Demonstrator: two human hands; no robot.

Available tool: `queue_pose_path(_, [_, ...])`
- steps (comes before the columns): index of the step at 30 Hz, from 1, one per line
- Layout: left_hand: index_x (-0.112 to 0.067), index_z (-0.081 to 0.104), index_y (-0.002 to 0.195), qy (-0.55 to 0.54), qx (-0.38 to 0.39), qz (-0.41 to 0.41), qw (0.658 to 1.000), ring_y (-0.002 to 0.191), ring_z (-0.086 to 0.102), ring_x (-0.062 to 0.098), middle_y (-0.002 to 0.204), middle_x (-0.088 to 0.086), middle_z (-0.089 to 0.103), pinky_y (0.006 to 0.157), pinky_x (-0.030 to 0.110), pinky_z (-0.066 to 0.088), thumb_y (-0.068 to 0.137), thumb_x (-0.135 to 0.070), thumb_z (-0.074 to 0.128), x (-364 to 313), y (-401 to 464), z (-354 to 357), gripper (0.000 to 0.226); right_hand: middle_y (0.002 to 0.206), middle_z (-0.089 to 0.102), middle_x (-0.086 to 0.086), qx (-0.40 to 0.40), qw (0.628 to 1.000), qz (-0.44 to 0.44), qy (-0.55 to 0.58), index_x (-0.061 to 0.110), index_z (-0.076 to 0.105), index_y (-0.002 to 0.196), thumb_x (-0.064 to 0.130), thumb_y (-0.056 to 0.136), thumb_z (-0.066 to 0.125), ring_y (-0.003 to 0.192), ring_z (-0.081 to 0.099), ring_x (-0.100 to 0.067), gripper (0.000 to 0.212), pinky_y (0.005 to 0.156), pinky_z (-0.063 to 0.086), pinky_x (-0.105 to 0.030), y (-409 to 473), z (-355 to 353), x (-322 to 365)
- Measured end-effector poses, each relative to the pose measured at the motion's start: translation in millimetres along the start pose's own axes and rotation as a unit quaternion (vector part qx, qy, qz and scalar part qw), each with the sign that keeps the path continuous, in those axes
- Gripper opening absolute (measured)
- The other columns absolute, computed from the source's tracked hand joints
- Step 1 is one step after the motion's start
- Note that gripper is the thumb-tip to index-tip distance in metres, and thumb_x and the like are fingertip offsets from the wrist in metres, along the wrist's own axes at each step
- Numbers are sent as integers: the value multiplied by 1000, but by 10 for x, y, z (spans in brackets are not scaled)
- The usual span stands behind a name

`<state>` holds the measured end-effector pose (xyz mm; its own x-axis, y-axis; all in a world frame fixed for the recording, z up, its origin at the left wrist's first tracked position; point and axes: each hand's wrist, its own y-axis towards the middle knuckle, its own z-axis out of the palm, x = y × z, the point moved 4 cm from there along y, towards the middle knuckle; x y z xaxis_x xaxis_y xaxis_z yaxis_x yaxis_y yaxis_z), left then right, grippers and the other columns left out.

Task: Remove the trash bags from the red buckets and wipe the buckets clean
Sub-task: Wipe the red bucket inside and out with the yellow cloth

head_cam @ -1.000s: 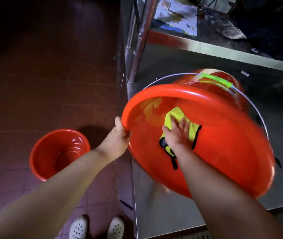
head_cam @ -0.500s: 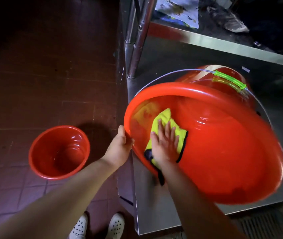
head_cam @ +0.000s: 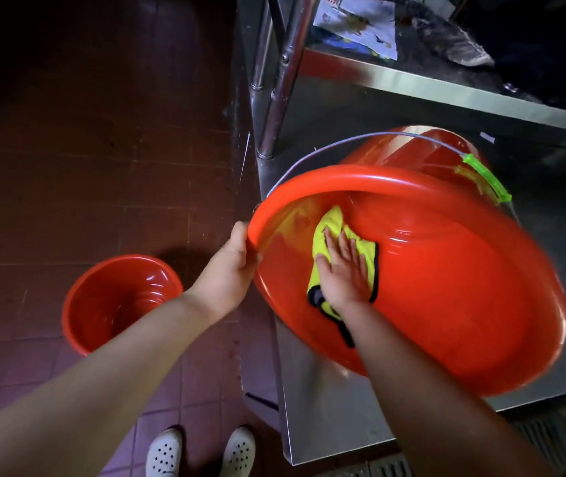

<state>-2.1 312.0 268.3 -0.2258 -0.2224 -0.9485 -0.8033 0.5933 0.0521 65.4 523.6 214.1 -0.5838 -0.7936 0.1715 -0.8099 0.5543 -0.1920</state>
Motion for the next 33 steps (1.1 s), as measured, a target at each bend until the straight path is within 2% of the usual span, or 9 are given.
queue_pose_path(6, [-24,44,116,-21,-18,38,999,99,54,8,102,-7,54,92,22,42,90,-17,48,63,46,-3,27,159,-7,4,22,998,64,-15,42,2,147,55,95,26,145,-8,-21,59,116,-3,-41,493,-112,-306])
queue_pose_path(9, [-25,46,113,-79,-5,-64,995,102,59,14,103,1,60,98,42,46,91,-17,52,379,-54,174,24,159,-7,4,25,997,71,-20,43,1,147,56,95,21,145,-10,-21,57,116,-4,-43,517,-94,-287])
queue_pose_path(11, [-42,44,108,-129,33,-125,983,108,59,19,108,6,61,99,49,45,91,-15,52,477,-163,313,33,159,-5,4,31,997,73,-16,43,0,147,54,96,20,145,-8,-21,56,116,-6,-42,474,-78,-243])
queue_pose_path(14, [-58,42,98,-158,16,-140,977,111,58,25,108,4,58,97,51,47,93,-10,48,478,-232,367,49,159,-2,3,18,998,62,-2,42,0,147,52,96,24,146,-6,-22,57,116,-6,-42,251,-9,-90])
queue_pose_path(17, [-52,43,97,-161,5,-146,976,103,62,27,100,3,59,91,54,50,89,-18,50,455,-238,379,36,159,6,-2,-25,1000,13,-12,38,4,148,54,92,22,146,3,-25,61,116,2,-42,-264,152,205])
queue_pose_path(20, [-35,39,105,-138,-16,-135,981,87,59,12,89,-8,56,87,38,50,90,-11,53,482,-234,404,31,156,18,-7,-63,997,-50,-5,33,13,149,55,85,18,144,14,-30,68,114,11,-45,-806,282,491])
queue_pose_path(24, [-17,35,104,-67,-21,-101,992,76,51,-3,84,-11,52,69,5,39,93,-4,50,387,-216,347,23,158,5,1,-48,997,-64,6,39,-3,145,54,85,13,146,2,-22,64,116,0,-38,-934,298,487])
queue_pose_path(28, [-20,33,95,-9,14,-27,999,62,49,-7,74,-9,48,62,13,38,94,-8,49,212,-136,162,21,158,10,2,-54,998,-43,10,40,0,144,58,80,13,146,8,-19,68,116,6,-37,-495,197,273])
queue_pose_path(33, [-31,32,99,54,16,68,996,73,53,-4,78,-14,46,67,12,37,93,-8,49,-50,44,-65,30,159,4,3,-6,999,31,-5,40,6,148,46,96,32,146,2,-17,58,116,3,-37,286,-35,-248])
